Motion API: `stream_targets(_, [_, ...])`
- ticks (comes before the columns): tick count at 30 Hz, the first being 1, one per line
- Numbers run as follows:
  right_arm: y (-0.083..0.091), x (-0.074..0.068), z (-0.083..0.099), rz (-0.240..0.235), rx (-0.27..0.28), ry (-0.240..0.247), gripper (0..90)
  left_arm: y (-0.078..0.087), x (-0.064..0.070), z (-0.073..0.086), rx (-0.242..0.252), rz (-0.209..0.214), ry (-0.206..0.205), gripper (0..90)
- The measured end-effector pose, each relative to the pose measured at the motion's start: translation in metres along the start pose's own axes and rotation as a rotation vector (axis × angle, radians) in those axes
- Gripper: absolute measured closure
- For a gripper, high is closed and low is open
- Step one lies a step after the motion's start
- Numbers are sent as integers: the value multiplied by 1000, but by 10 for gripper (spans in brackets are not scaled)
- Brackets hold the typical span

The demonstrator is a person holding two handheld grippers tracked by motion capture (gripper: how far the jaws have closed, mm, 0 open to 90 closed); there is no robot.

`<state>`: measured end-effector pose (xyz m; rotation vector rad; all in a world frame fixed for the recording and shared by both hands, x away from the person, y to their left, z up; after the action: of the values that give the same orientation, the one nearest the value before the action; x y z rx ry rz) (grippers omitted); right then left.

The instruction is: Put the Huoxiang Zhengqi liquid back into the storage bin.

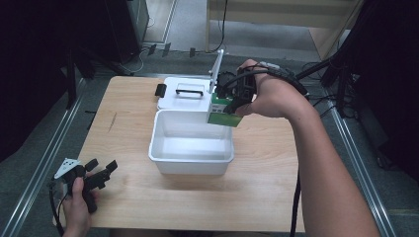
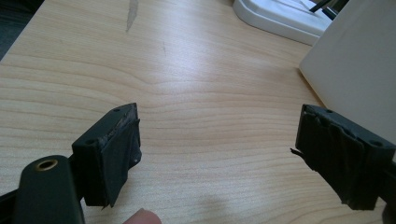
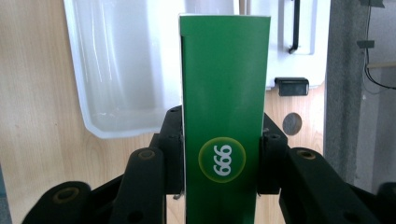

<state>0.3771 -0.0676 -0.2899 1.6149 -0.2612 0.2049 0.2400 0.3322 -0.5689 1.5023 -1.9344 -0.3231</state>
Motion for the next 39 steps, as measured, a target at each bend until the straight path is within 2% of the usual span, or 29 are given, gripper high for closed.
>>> stream_targets(8, [-7,-2,-13,-25,-5,12,639,0,0,0,-1,4,1,148])
stream_targets(13, [-13,-5,-15,-48,-18,-5,639,0,0,0,-1,5,2,149])
stream_targets(18, [-22,-6,-17,-72,-13,12,639,0,0,0,-2,6,2,148])
stream_targets(19, [-23,-7,-17,-80,-28,-1,639,0,0,0,-2,6,2,148])
stream_targets(20, [-26,-7,-18,-80,-17,18,639,0,0,0,-3,5,2,148])
stream_targets(24, [-32,-9,-20,-97,-40,8,637,0,0,0,-1,7,3,148])
stream_targets(25, [-34,-9,-21,-95,-34,20,637,0,0,0,-1,7,3,149])
stream_targets(34, [-49,-10,-21,-114,-49,-7,637,-1,0,0,1,8,5,149])
stream_targets(39, [-57,-12,-21,-113,-47,19,637,-1,0,0,-1,8,2,149])
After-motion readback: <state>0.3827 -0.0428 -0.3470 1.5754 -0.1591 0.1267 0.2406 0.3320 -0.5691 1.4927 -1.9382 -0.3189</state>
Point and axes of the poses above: each handheld gripper's, and its own axes: y roughly backward along the jaws, z roughly out of its underside, x roughly to its right, the point moved 3 cm from there along -y, roughly forward along the jaws, and after that the axes turned 8 degrees about -x, right-handed, at the moved point
